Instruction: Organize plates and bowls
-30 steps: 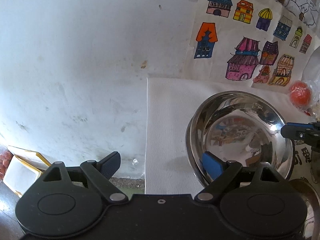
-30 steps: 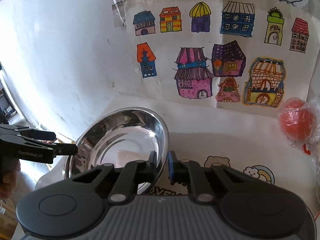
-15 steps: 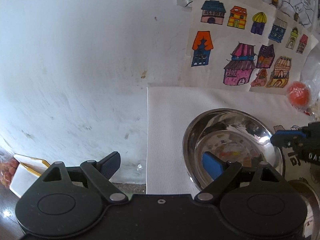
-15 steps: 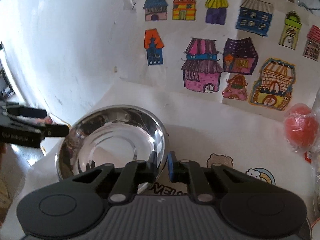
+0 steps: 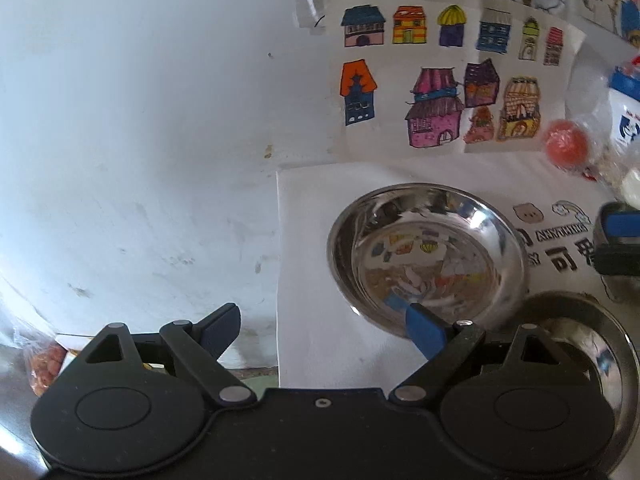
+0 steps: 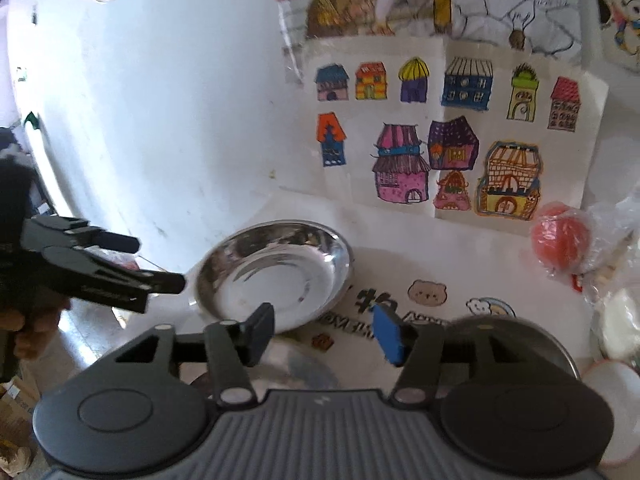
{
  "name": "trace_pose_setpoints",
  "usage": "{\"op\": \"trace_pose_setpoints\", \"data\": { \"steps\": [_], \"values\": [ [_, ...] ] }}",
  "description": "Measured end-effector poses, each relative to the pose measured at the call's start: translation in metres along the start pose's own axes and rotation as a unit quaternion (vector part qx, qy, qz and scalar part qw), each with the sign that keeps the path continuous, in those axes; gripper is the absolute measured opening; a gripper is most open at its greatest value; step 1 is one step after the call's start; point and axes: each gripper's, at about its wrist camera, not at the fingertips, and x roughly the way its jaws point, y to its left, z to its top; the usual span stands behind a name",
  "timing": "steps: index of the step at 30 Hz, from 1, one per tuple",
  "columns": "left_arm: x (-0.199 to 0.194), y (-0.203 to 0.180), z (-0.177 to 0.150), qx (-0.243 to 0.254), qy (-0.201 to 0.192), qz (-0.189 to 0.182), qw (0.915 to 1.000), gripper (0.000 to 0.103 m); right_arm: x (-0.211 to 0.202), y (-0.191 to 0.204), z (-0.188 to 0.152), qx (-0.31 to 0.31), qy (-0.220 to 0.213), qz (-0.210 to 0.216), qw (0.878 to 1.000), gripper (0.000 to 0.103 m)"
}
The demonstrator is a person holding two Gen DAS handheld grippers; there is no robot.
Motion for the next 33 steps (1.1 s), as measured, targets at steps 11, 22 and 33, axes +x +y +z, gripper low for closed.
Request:
{"op": "trace_pose_setpoints", "data": {
  "steps": [11,22,33],
  "values": [
    [-0.026,-0.023,-0.024,0.012,-0.003,-0.026,0.9996,0.090,-0.047,0.021,-0.039,-0.025,-0.018,0.010,0.999,0.086],
    [-0.038,-0.031,-0.037,0.015,-0.004,-0.041,0.9990,0.091,-0.056,0.020,-0.066,-0.005,-0.005,0.007,1.000,0.092],
    [-0.036,-0.042,-0.042,0.035,0.008,-0.051,0.9981,0.092,-0.049,0.017,-0.074,0.007,0.023,0.011,1.000,0.092]
  ]
}}
